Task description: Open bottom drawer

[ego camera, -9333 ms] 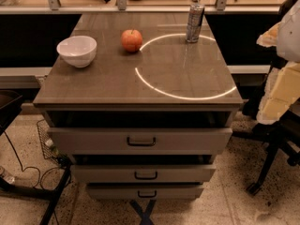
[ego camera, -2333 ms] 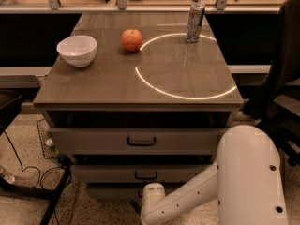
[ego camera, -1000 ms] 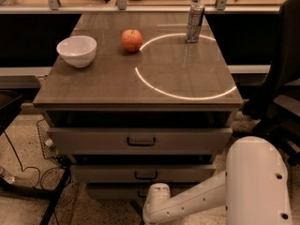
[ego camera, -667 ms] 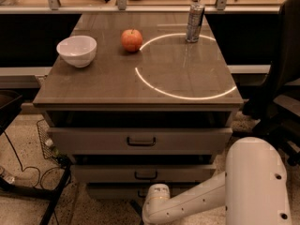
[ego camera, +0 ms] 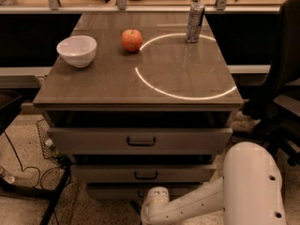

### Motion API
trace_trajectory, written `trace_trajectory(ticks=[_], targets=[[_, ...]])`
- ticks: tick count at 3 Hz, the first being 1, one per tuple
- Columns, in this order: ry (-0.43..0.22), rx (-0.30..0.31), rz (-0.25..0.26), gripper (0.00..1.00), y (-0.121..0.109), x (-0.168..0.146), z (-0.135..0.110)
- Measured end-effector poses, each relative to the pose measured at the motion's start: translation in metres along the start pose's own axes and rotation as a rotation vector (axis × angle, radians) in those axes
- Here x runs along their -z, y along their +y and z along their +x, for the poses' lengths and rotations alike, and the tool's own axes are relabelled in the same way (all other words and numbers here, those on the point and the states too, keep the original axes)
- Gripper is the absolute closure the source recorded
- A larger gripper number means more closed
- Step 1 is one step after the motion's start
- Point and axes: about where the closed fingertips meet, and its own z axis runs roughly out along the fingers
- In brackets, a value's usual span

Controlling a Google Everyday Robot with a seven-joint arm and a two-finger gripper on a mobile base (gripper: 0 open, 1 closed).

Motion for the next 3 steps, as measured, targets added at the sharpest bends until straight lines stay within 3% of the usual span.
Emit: trace_trajectory(ticks=[3], targets=[[0.040,0.034,0.047,0.00,-0.020,-0.018,-0.002]])
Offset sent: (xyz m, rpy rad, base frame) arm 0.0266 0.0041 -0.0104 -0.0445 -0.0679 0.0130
